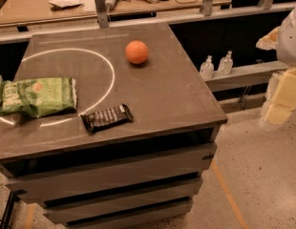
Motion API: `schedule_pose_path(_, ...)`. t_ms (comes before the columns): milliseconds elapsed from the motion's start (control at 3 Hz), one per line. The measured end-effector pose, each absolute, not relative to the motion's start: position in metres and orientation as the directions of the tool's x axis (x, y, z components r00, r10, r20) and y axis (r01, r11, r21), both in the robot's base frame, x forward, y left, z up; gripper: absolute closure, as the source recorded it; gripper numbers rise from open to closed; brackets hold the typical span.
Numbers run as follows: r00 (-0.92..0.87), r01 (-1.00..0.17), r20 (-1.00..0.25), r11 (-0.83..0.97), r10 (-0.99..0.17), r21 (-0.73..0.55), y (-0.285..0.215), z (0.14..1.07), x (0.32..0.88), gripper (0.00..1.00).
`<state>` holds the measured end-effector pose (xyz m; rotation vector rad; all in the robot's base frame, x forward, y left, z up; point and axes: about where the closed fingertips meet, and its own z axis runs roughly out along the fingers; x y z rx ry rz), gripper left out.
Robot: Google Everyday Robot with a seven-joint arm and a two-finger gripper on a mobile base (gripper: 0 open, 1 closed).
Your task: Move orange near rxbar chocolate
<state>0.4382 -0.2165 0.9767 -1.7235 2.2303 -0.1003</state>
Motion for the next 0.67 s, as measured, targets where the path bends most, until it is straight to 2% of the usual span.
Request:
schedule_pose_path(333, -0.217, -0.929, -0.215, 0.269, -0.952, -0.255, -0.216, 0.978, 0.441, 0.0)
schedule_pose_path(667, -0.177, -0.912, -0.278, 0.263, -0.944, -0.315, -0.208, 0.993, 0.471, 0.0)
